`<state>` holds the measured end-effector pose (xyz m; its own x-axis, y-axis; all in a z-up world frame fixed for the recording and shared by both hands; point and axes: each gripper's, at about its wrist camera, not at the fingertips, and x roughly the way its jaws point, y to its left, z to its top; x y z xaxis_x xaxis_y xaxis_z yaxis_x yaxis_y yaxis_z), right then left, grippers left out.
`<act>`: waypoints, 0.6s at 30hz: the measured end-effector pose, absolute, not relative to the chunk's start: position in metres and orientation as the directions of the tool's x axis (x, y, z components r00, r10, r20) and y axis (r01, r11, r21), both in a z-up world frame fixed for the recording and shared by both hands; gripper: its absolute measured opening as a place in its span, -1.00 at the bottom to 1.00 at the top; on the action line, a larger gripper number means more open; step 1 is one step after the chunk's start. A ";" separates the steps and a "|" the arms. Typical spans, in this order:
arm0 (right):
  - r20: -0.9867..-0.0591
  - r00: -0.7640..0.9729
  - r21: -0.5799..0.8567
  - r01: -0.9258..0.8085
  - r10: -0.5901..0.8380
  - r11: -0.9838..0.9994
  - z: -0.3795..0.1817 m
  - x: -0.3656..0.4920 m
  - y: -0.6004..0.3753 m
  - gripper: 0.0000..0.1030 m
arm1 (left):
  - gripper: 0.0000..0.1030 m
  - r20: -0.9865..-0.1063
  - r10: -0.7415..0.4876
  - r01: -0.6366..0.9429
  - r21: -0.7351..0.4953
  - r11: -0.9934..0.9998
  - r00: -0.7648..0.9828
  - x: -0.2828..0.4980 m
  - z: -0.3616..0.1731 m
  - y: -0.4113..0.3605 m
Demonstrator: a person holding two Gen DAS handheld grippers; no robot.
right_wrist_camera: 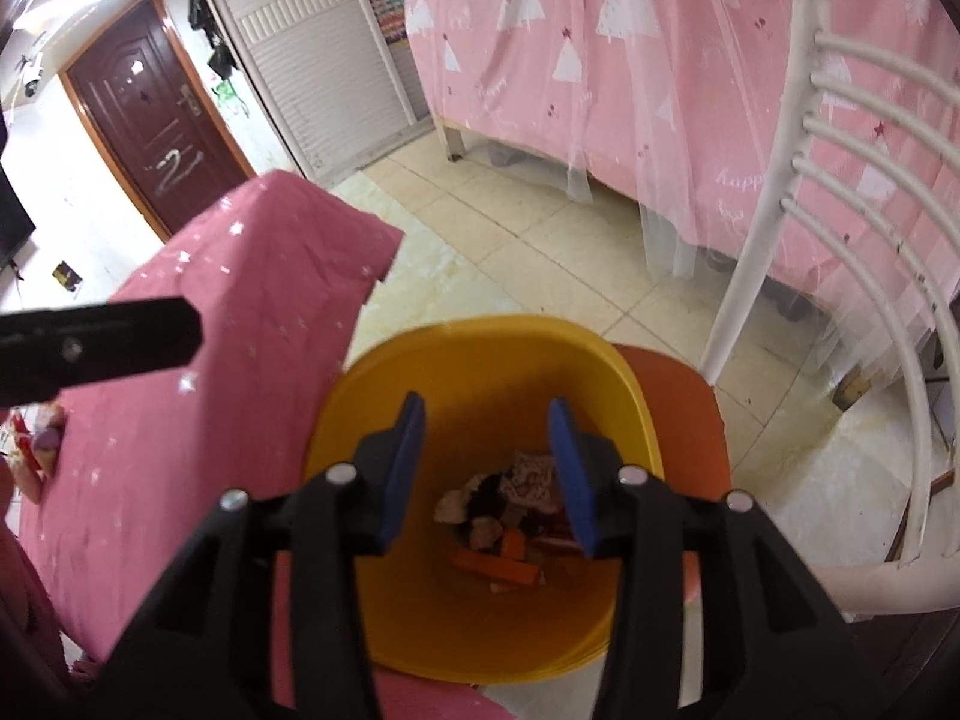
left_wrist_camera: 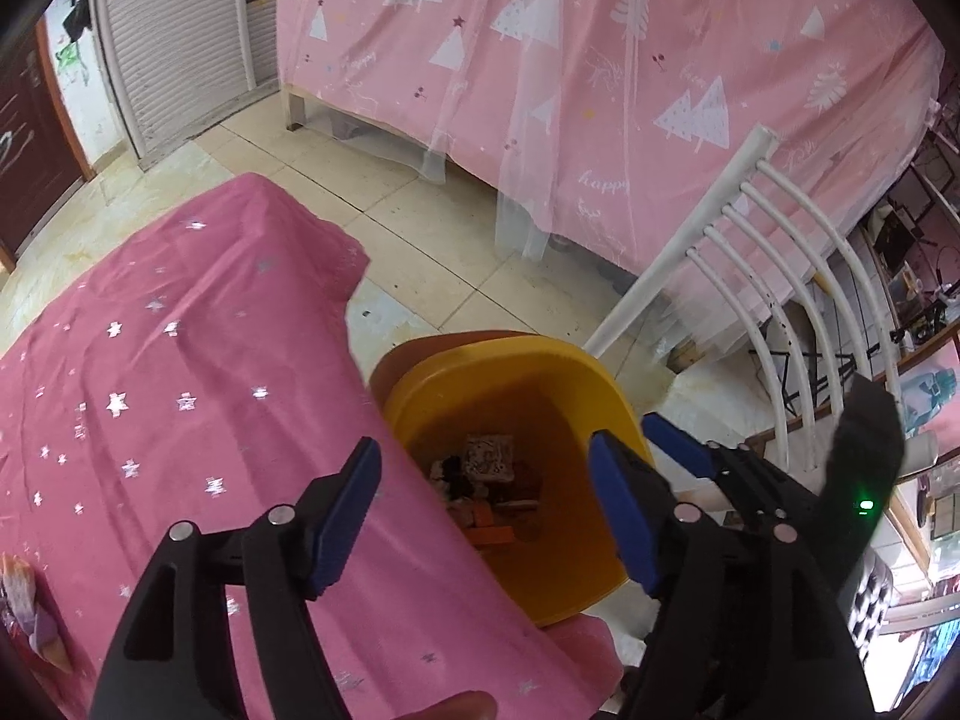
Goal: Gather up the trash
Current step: 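Open both tools to drop the paper and cable into the bin, then move both open tools back over the remaining table items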
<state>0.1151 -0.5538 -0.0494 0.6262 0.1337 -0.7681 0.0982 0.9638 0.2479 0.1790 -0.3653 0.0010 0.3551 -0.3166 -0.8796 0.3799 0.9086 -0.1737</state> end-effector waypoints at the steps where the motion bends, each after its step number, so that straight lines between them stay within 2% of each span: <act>1: -0.760 0.636 0.247 0.091 0.135 0.965 -0.044 0.114 -0.551 -0.19 | 0.31 -0.876 -0.322 0.378 -0.179 0.909 0.360 0.178 0.004 -0.361; 2: -0.755 0.642 0.245 0.086 0.134 0.966 -0.040 0.112 -0.548 -0.13 | 0.32 -0.873 -0.325 0.376 -0.183 0.909 0.363 0.178 0.006 -0.358; 4: -0.742 0.658 0.241 0.078 0.131 0.967 -0.031 0.110 -0.542 0.15 | 0.35 -0.866 -0.331 0.365 -0.190 0.911 0.375 0.176 0.012 -0.349; 6: -0.731 0.671 0.228 0.076 0.119 0.971 -0.024 0.109 -0.535 0.26 | 0.38 -0.857 -0.332 0.357 -0.191 0.914 0.393 0.174 0.018 -0.339; 9: -0.714 0.689 0.228 0.059 0.125 0.972 -0.013 0.108 -0.522 0.46 | 0.53 -0.841 -0.333 0.342 -0.191 0.920 0.427 0.169 0.027 -0.321; 11: -0.707 0.696 0.223 0.048 0.127 0.974 -0.008 0.109 -0.514 0.50 | 0.60 -0.833 -0.332 0.332 -0.192 0.924 0.443 0.165 0.031 -0.308; 18: -0.688 0.708 0.201 -0.026 0.160 0.979 0.012 0.117 -0.471 0.51 | 0.61 -0.801 -0.332 0.262 -0.227 0.938 0.498 0.156 0.051 -0.247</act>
